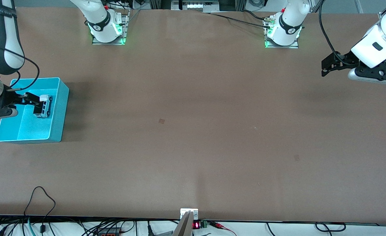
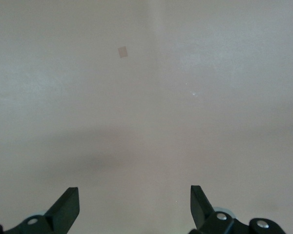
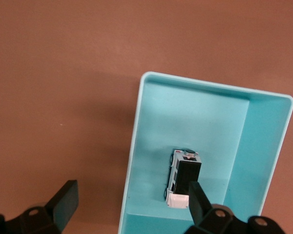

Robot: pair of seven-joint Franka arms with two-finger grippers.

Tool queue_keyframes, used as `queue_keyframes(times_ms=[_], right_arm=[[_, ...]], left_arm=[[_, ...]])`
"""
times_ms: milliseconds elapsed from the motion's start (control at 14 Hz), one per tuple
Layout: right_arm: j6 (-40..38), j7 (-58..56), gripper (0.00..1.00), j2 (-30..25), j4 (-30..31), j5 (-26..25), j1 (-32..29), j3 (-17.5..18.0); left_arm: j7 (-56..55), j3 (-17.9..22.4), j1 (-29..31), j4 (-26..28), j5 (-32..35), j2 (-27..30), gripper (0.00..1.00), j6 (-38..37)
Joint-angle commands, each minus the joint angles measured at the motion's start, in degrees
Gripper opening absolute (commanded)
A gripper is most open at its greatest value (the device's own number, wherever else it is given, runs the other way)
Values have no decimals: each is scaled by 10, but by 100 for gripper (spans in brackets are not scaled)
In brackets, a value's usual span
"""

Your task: Wind and store white jeep toy

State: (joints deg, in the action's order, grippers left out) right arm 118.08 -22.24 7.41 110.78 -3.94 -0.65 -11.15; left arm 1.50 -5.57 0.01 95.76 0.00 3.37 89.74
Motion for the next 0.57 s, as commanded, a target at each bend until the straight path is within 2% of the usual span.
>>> queue_keyframes(times_ms=[0, 357, 500], right_arm=[[-10, 3, 100, -28, 5, 5, 22, -2], [-17, 0, 100, -42, -16, 23, 55, -3], [-81, 23, 100, -42, -55, 33, 52, 9]], left_arm=[[-1, -2, 6, -15, -9, -6, 100, -13], [-2, -4, 5, -18, -9, -6, 100, -19], [-3, -4, 5, -18, -9, -6, 100, -19]])
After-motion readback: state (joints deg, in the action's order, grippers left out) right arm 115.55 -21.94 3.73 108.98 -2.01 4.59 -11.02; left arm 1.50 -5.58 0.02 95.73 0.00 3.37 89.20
